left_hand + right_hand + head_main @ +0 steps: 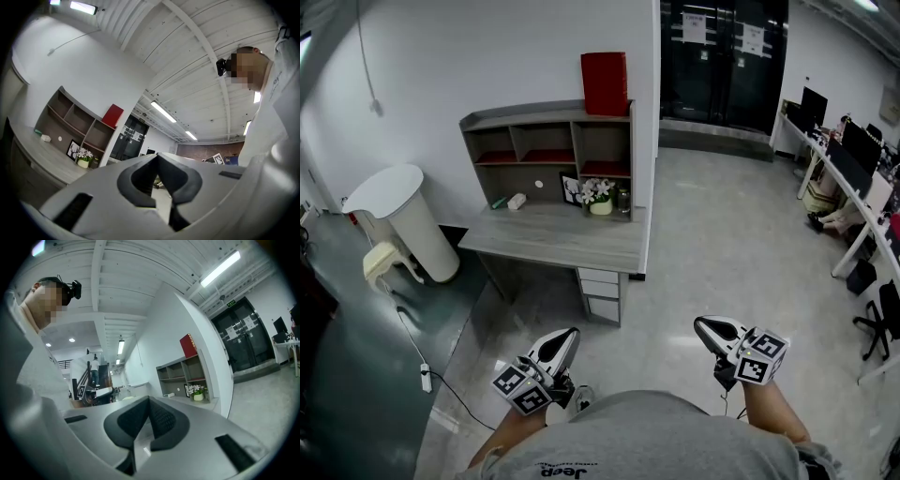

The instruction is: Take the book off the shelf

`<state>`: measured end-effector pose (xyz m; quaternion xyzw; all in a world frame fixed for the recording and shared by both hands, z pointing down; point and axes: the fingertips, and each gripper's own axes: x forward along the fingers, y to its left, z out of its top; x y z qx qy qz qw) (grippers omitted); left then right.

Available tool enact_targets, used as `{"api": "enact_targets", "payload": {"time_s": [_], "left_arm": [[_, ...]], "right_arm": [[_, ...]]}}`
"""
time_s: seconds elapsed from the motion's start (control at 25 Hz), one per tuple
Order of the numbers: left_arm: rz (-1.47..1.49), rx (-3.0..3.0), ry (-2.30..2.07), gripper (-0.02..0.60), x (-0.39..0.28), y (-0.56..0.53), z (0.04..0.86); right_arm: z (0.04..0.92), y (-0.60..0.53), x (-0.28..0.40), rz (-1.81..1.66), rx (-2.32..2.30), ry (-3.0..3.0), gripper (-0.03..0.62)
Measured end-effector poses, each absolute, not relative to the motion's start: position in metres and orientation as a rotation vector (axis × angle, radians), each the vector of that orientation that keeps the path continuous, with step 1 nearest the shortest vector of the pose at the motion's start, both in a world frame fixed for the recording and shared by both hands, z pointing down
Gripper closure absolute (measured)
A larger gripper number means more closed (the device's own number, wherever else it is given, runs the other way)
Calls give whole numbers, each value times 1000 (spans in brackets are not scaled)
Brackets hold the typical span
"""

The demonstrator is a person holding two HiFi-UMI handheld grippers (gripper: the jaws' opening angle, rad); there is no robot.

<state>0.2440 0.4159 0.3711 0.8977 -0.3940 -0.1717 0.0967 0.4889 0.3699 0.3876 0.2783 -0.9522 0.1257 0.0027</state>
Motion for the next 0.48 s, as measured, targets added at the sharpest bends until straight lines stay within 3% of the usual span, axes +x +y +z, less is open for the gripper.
{"api": "enact_targets", "payload": {"time_s": [0.48], "left_arm": [[-490, 2717, -1079, 572, 97, 269, 351]], "right_arm": [[360, 237, 322, 340, 877, -2984, 589]]}}
